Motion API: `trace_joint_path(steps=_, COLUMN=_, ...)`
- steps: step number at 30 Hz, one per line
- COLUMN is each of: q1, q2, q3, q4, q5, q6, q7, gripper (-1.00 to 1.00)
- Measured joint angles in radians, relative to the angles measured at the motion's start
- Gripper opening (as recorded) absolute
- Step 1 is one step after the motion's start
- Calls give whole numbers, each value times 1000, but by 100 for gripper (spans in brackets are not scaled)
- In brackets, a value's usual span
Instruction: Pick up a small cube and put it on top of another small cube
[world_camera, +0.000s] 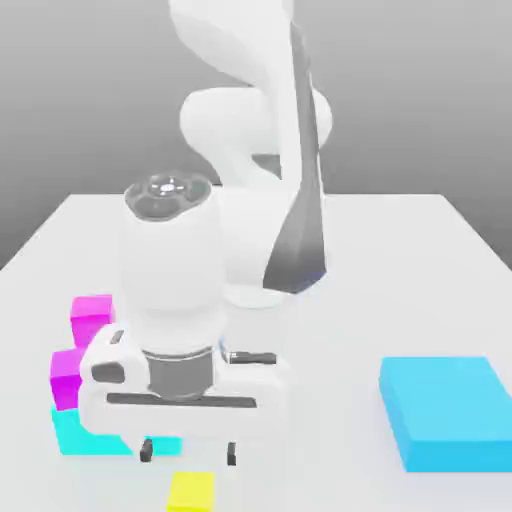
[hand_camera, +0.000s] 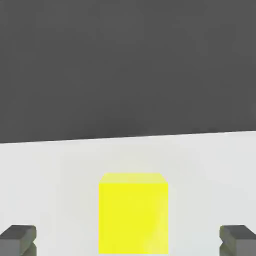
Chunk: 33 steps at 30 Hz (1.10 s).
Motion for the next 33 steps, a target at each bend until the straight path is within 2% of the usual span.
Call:
trace_joint_path(steps=2, q1=-13, q2=73, q3=16, q4=15, q5=14, q6=56, q7=-11, gripper=0)
trace_joint_path(steps=3, q1=-18, q2=95, q3=21, q4=19, q5=18, q6=73, q7=-14, gripper=-100)
trace_joint_path(steps=11, q1=-14, q2=69, q3=16, q4=14, q5=11, q6=52, q7=-9, gripper=-100)
trace_joint_path(steps=15, q1=-3, q2=-65, q3=-13, q4=-17, q5=-17, q6=-51, q7=18, gripper=-100)
trace_joint_path(steps=20, q1=-49, q2=-244, q3=-99, q4=-71, q5=-50, q6=-175, q7=107, gripper=-100)
trace_joint_path(steps=27, q1=-203, q2=-498, q3=-171, q4=-150, q5=-141, q6=-344, q7=274, gripper=-100)
trace_joint_path(steps=31, q1=-205, q2=-425, q3=-186, q4=-188, q5=-112, q6=-235, q7=267, gripper=-100)
trace_joint_path(steps=32, q1=-202, q2=-398, q3=-188, q4=-196, q5=-101, q6=-201, q7=259, gripper=100)
trace_joint_path(steps=33, q1=-201, q2=-398, q3=-188, q4=-196, q5=-101, q6=-201, q7=259, gripper=100)
